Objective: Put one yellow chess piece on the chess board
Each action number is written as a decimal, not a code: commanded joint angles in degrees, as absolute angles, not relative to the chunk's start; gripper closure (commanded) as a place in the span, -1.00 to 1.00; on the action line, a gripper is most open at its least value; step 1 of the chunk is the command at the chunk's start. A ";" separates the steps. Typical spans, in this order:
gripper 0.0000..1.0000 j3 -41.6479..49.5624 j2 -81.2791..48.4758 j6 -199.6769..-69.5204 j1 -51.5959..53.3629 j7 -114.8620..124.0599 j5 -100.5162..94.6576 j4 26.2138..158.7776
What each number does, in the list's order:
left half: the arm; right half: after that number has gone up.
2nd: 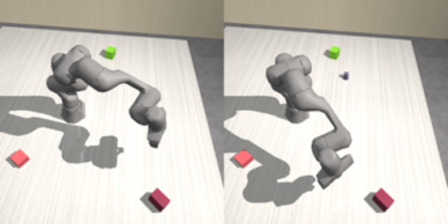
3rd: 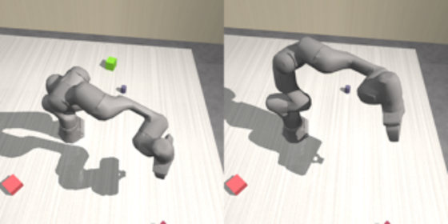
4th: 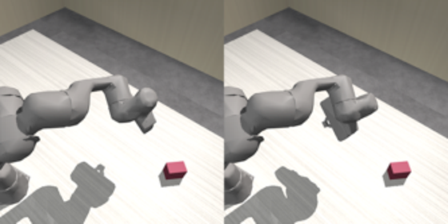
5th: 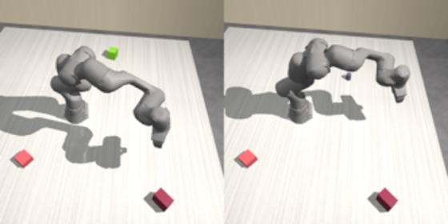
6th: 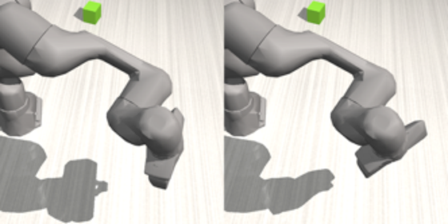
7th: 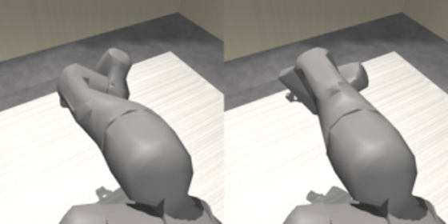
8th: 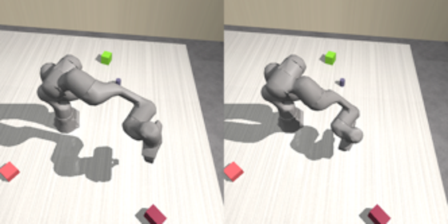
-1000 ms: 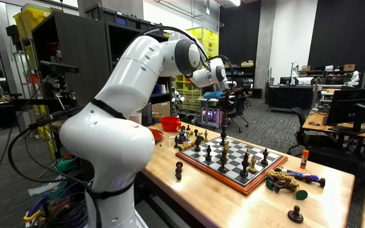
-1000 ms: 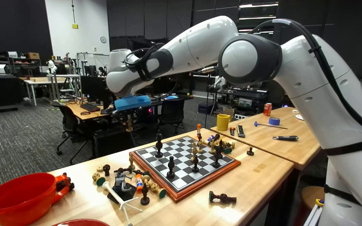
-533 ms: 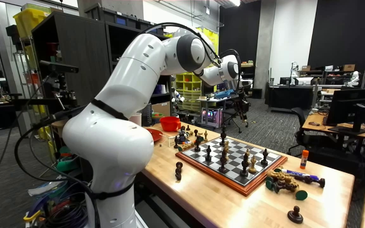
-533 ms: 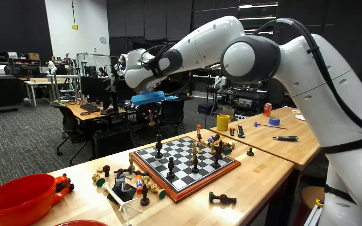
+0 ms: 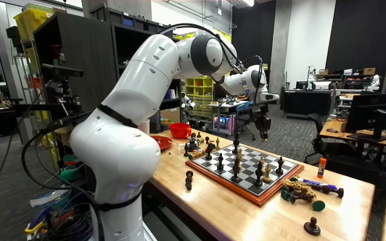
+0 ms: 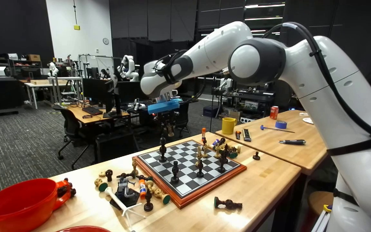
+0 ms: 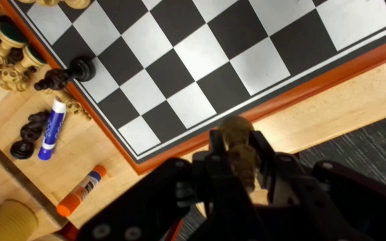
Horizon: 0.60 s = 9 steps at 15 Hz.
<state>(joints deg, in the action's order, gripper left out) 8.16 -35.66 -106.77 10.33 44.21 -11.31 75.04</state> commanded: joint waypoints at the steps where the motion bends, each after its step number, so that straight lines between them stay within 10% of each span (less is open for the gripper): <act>1: 0.88 6.57 -33.80 -107.32 8.47 45.56 -8.21 80.14; 7: 0.88 5.85 -33.88 -114.14 7.10 44.90 -3.86 85.72; 9: 0.02 5.80 -34.03 -116.25 7.16 44.74 -3.47 86.60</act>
